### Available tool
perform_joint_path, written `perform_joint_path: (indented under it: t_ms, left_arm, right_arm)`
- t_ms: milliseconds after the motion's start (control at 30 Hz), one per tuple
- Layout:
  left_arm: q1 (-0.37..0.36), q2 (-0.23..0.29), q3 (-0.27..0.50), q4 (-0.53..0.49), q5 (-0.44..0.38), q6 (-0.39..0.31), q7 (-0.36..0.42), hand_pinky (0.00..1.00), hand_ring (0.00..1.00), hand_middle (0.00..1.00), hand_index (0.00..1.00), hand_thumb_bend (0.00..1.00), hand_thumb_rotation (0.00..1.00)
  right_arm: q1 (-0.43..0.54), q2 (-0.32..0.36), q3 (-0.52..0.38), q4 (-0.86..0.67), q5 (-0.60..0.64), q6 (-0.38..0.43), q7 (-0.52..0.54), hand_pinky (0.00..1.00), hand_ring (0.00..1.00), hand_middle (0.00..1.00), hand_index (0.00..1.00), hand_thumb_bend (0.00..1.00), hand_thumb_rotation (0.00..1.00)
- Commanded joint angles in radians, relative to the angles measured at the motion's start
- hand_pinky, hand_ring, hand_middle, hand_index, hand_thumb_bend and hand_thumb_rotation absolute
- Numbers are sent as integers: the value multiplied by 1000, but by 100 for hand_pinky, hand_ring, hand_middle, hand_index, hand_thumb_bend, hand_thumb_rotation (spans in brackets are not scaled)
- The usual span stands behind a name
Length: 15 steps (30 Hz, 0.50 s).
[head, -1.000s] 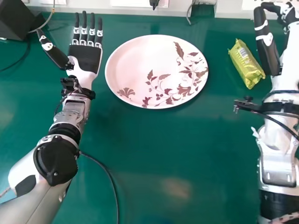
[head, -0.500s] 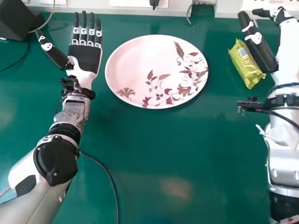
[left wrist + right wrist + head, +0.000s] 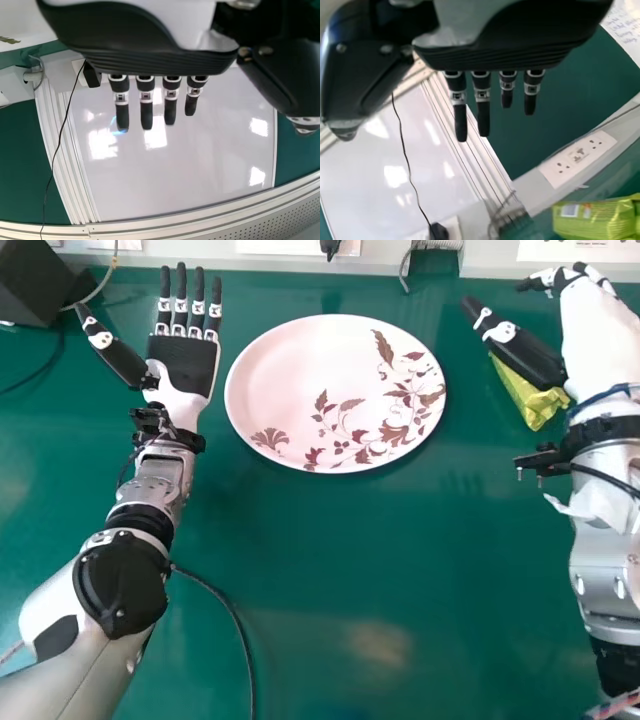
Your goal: Pick up biscuit and place it in the plate
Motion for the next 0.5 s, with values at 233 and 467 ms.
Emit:
perform_joint_path:
  t_ms: [233, 467]
  left_arm:
    - [10, 0, -2, -5, 6, -11, -22, 91, 93, 99, 100, 100, 76]
    - [10, 1, -7, -4, 13, -17, -27, 92, 93, 99, 100, 100, 73]
  right_arm:
    - [-64, -57, 42, 39, -79, 43, 49, 92, 79, 81, 78, 100, 43]
    - [-109, -63, 101, 70, -193, 101, 81, 91, 79, 83, 82, 100, 42]
